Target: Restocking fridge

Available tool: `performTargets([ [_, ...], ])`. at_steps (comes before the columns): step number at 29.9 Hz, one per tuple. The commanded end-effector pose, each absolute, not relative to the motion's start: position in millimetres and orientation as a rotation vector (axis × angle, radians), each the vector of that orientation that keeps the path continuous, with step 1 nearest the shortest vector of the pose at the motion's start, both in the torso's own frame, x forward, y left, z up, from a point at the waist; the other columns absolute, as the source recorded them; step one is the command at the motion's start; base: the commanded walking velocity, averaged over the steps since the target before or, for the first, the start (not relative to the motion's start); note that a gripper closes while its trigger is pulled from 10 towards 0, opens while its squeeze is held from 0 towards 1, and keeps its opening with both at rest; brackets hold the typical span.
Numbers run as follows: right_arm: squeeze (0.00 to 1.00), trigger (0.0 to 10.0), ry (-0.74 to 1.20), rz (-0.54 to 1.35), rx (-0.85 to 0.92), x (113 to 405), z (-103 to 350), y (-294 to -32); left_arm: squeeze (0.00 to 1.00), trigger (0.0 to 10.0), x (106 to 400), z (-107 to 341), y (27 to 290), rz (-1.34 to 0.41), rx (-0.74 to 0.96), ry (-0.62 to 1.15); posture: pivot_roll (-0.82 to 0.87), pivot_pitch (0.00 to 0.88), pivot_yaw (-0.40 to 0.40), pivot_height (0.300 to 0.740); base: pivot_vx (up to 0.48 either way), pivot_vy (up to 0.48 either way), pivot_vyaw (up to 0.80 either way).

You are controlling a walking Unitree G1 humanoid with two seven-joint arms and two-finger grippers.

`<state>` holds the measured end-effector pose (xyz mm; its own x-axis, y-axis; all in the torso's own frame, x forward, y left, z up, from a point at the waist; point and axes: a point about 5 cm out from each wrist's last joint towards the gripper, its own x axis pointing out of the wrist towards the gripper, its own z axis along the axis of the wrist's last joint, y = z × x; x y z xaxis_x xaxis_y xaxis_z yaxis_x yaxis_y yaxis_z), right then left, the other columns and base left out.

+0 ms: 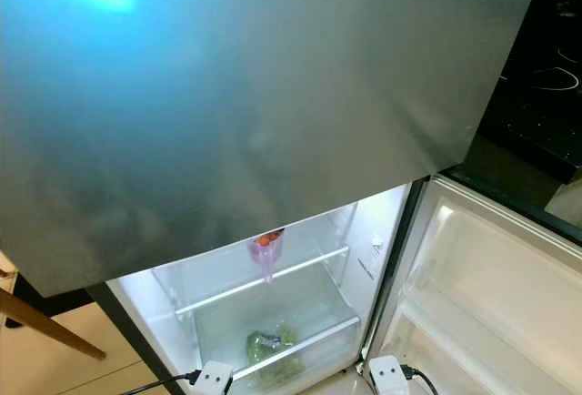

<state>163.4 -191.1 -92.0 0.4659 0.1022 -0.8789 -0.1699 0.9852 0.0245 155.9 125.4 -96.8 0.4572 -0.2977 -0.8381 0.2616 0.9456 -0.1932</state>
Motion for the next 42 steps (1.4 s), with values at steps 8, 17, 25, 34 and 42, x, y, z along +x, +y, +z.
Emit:
performTargets([
  [8, 0.00, 10.0, 1.084, 0.169, -0.066, 160.9, -93.4, -189.2, 0.00, 10.0, 153.1, -98.2, 125.8, -0.346, -0.033, 1.060, -0.04, 0.000, -0.029, 0.740, 0.000, 0.000, 0.00],
  [17, 0.00, 10.0, 1.084, 0.169, -0.066, 161.0, -93.4, -189.4, 0.00, 10.0, 153.3, -98.2, 125.6, -0.345, -0.034, 1.059, -0.04, 0.000, -0.029, 0.740, 0.000, 0.000, 0.00],
  [25, 0.00, 10.0, 1.085, 0.166, -0.065, 160.6, -93.5, -189.7, 0.00, 10.0, 153.4, -98.1, 125.6, -0.346, -0.034, 1.059, -0.04, 0.000, -0.029, 0.740, 0.000, 0.000, 0.00],
  [34, 0.00, 10.0, 1.085, 0.165, -0.064, 160.3, -93.6, -189.6, 0.00, 10.0, 153.3, -98.2, 125.8, -0.345, -0.035, 1.059, -0.05, 0.000, -0.027, 0.740, 0.000, 0.000, 0.00],
  [42, 0.00, 10.0, 1.087, 0.168, -0.068, 160.0, -93.7, -190.1, 0.00, 10.0, 153.2, -98.2, 125.5, -0.346, -0.034, 1.059, -0.04, 0.000, -0.031, 0.740, 0.000, 0.000, 0.00],
])
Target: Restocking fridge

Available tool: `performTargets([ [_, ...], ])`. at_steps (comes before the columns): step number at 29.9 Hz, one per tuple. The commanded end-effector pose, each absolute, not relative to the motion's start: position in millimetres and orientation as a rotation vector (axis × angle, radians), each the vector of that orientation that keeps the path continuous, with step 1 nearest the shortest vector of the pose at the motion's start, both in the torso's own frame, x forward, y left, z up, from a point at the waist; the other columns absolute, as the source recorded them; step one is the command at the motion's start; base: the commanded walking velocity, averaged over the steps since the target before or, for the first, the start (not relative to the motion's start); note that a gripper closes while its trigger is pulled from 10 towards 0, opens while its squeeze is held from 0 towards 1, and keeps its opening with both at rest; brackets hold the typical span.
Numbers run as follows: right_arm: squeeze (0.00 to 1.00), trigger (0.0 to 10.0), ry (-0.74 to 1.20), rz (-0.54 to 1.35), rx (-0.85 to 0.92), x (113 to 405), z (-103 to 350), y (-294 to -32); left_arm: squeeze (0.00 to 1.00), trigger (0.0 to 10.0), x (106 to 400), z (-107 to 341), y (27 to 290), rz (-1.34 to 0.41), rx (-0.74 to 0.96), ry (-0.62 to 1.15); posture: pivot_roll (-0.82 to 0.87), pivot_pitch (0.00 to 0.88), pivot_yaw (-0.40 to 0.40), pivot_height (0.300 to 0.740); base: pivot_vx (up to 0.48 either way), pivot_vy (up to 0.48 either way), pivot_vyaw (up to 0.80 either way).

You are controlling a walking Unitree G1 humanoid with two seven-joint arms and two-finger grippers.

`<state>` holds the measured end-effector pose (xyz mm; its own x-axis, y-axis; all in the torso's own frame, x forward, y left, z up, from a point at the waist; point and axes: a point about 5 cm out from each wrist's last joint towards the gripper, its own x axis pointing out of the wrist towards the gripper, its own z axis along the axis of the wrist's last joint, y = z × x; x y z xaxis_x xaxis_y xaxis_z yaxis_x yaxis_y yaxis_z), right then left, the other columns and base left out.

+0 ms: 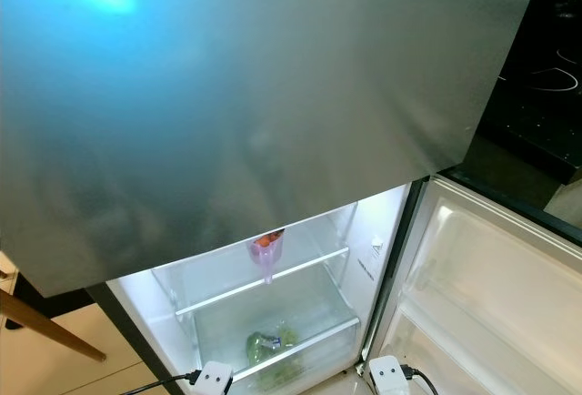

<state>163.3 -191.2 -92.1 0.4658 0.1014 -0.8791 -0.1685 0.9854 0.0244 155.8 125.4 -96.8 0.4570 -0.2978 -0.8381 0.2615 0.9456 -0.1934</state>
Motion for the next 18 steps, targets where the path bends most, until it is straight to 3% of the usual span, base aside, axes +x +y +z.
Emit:
performTargets([
  [1, 0.00, 10.0, 1.087, 0.168, -0.068, 160.0, -93.7, -190.1, 0.00, 10.0, 153.2, -98.2, 125.5, -0.346, -0.034, 1.059, -0.04, 0.000, -0.031, 0.740, 0.000, 0.000, 0.00],
  [18, 0.00, 10.0, 1.087, 0.165, -0.064, 159.7, -93.8, -190.1, 0.00, 10.0, 152.7, -98.3, 125.7, -0.345, -0.035, 1.060, -0.04, 0.000, -0.031, 0.740, 0.000, 0.000, 0.00],
])
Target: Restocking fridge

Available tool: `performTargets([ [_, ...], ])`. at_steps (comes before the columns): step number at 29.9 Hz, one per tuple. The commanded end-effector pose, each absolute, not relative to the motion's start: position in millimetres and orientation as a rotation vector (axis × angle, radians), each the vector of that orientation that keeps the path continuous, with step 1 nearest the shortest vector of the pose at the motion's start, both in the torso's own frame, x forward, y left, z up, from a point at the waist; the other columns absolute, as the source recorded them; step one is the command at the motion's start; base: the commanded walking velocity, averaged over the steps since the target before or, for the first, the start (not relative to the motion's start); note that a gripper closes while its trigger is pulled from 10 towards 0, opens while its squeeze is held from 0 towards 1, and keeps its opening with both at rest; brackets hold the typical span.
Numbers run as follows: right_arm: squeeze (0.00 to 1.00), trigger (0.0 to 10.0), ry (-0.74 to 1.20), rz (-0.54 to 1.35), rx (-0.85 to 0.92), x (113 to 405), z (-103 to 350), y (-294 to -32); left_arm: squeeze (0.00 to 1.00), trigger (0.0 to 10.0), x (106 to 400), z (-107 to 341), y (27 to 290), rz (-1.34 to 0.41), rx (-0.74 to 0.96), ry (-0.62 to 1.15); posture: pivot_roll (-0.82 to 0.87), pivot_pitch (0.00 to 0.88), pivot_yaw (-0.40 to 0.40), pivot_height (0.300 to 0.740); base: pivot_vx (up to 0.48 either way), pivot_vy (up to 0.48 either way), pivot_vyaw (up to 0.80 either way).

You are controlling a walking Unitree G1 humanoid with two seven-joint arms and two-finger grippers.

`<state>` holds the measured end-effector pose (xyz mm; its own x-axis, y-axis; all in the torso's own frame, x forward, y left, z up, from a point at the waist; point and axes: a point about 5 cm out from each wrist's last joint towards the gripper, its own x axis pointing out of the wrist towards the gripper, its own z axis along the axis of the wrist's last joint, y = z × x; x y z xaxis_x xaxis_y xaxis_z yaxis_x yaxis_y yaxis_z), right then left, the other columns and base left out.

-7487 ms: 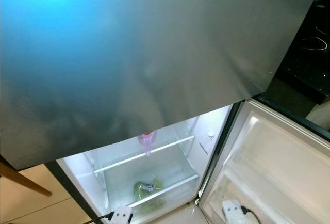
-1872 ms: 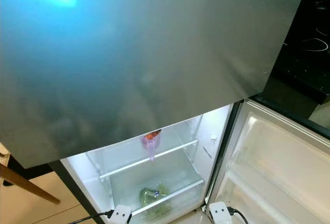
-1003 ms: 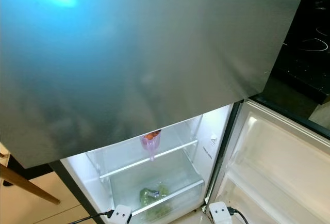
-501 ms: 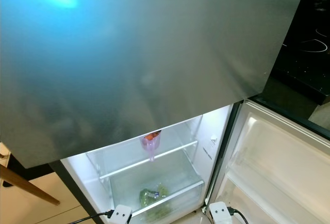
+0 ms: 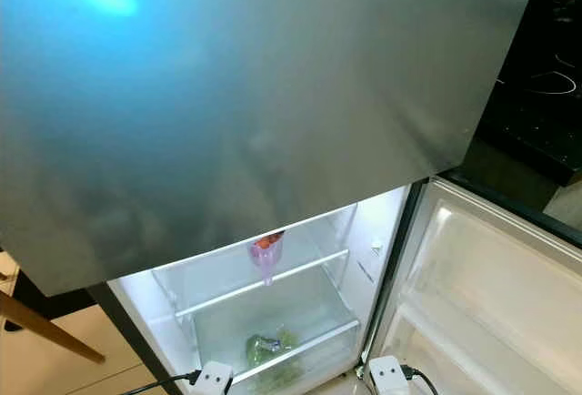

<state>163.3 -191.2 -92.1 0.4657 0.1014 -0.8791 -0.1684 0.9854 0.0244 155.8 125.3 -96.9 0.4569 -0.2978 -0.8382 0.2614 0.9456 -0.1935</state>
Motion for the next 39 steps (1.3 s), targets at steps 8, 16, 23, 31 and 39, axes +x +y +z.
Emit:
performTargets([
  [8, 0.00, 10.0, 1.088, 0.164, -0.063, 159.3, -93.9, -190.3, 0.00, 10.0, 152.5, -98.4, 125.5, -0.345, -0.035, 1.060, -0.04, 0.000, -0.029, 0.740, 0.000, 0.000, 0.00],
  [16, 0.00, 10.0, 1.088, 0.165, -0.064, 159.5, -93.9, -190.2, 0.00, 10.0, 152.4, -98.5, 125.6, -0.344, -0.036, 1.060, -0.04, 0.000, -0.029, 0.740, 0.000, 0.000, 0.00],
  [23, 0.00, 10.0, 1.088, 0.164, -0.063, 159.5, -93.9, -190.3, 0.00, 10.0, 152.4, -98.5, 125.5, -0.345, -0.035, 1.060, -0.04, 0.000, -0.029, 0.740, 0.000, 0.000, 0.00],
  [31, 0.00, 10.0, 1.088, 0.163, -0.063, 159.5, -93.9, -190.3, 0.00, 10.0, 152.5, -98.5, 125.6, -0.344, -0.035, 1.060, -0.04, 0.000, -0.029, 0.740, 0.000, 0.000, 0.00],
  [39, 0.00, 10.0, 1.088, 0.164, -0.064, 159.6, -93.9, -190.1, 0.00, 10.0, 152.4, -98.5, 125.7, -0.344, -0.036, 1.061, -0.04, 0.000, -0.029, 0.740, 0.000, 0.000, 0.00],
])
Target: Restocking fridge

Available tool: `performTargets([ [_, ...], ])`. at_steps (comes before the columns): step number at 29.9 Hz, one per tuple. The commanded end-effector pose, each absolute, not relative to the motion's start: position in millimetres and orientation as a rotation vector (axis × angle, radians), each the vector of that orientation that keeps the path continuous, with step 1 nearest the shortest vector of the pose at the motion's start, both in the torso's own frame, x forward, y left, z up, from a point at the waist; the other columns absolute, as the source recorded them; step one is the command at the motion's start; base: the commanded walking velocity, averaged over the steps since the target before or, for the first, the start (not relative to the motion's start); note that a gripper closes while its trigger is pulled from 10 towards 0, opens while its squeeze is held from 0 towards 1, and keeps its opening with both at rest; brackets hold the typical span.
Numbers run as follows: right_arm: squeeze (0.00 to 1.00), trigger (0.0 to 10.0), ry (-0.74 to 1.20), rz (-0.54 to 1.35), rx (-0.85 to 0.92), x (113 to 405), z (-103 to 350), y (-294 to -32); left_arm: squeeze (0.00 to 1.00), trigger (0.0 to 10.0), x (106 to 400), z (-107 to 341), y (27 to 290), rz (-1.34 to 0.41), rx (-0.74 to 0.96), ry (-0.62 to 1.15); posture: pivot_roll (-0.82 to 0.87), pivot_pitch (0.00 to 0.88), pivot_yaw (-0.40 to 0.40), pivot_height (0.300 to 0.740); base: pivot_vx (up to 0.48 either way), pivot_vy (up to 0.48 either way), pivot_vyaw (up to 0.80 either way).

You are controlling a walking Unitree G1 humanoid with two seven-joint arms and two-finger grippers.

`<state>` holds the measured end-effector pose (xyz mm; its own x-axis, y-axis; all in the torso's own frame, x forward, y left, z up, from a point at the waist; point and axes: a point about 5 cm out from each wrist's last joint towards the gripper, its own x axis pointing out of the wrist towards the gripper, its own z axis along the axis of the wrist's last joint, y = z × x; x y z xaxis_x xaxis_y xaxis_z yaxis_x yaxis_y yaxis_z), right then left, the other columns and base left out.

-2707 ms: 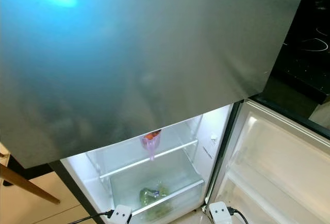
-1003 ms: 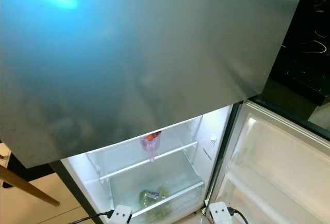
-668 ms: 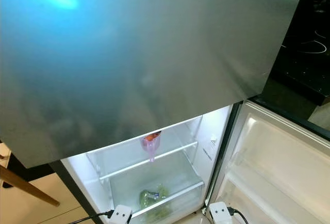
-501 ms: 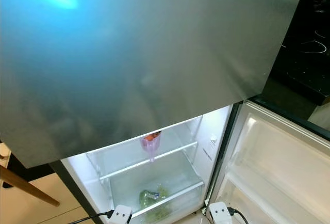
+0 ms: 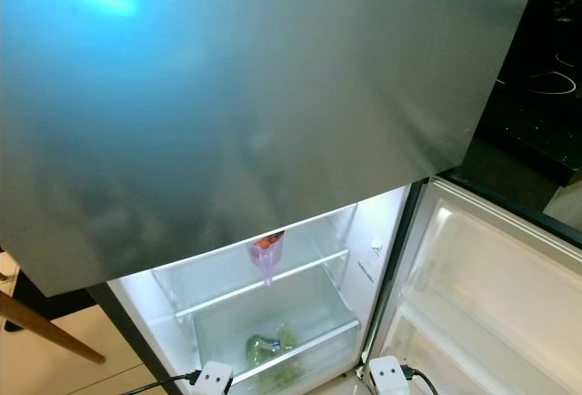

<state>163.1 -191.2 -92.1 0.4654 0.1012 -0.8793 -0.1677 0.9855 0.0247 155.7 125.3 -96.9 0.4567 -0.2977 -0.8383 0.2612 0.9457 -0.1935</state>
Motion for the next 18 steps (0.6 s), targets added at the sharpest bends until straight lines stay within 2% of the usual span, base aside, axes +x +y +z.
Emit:
performTargets([
  [1, 0.00, 10.0, 1.088, 0.164, -0.064, 159.6, -93.9, -190.1, 0.00, 10.0, 152.3, -98.5, 125.7, -0.344, -0.036, 1.061, -0.04, 0.000, -0.029, 0.740, 0.000, 0.000, 0.00],
  [18, 0.00, 10.0, 1.087, 0.167, -0.067, 159.8, -93.8, -190.0, 0.00, 10.0, 152.0, -98.6, 125.4, -0.346, -0.033, 1.061, -0.04, 0.000, -0.031, 0.740, 0.000, 0.000, 0.00],
])
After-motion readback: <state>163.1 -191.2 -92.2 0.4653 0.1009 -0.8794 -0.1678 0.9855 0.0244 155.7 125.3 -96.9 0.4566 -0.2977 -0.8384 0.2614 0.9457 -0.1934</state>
